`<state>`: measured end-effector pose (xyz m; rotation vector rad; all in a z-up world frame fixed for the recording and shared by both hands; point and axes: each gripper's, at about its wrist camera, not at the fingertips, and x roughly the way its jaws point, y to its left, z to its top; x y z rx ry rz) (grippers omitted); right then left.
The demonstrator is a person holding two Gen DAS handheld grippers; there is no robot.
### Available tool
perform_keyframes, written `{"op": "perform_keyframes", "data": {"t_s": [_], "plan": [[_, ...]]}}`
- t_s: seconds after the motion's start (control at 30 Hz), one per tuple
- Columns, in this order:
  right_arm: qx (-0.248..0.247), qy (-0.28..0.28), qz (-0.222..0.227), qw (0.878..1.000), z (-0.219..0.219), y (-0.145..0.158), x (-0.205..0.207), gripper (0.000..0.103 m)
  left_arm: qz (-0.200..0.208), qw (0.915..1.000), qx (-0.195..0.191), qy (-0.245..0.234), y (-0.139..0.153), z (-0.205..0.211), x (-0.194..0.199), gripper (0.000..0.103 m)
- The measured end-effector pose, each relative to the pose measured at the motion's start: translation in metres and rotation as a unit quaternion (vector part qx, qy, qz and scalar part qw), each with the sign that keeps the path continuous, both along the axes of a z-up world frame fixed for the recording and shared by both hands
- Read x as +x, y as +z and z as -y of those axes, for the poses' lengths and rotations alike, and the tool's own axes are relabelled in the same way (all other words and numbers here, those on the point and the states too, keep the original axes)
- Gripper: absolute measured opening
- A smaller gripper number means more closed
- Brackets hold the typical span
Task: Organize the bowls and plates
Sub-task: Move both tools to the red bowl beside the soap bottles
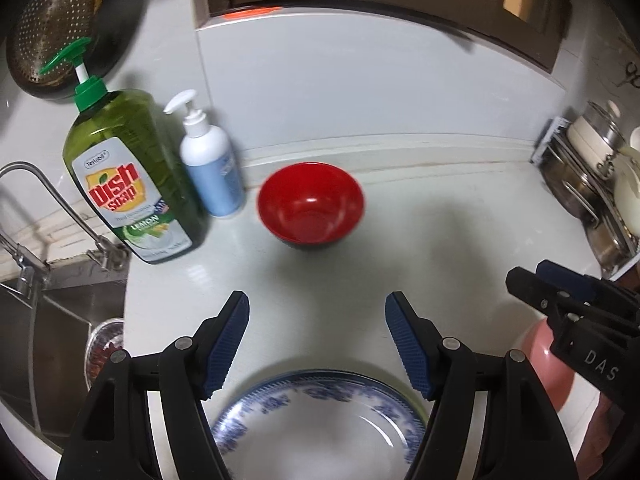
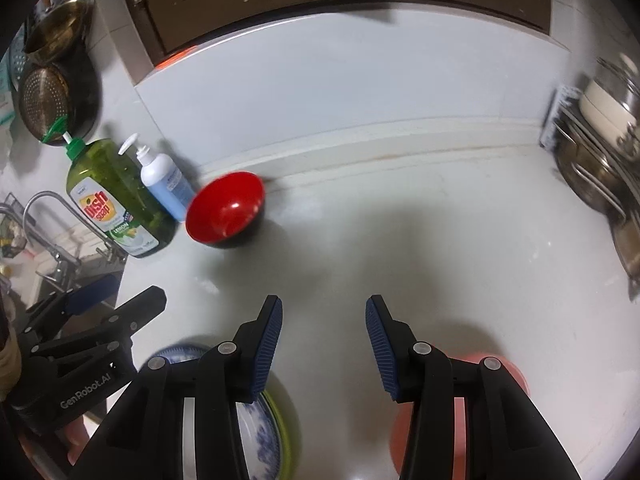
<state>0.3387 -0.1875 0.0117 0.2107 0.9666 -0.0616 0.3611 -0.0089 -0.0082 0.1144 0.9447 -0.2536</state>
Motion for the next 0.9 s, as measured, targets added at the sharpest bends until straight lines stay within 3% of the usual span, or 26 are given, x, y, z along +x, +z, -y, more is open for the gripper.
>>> {"op": "perform_keyframes", "data": {"t_s": [0.33, 0.9], "plan": [[-0.001, 0.015, 0.001, 1.000, -0.021, 0.003, 0.052, 0.045, -0.006, 0.9999, -0.001, 0.016, -0.004, -0.025, 0.042, 0.070], [0.043, 0.015, -0.041, 0.998, -0.032, -0.041, 0.141, 0.045, -0.030, 0.9993, 0.003, 0.020, -0.046, -0.026, 0.123, 0.069]]}}
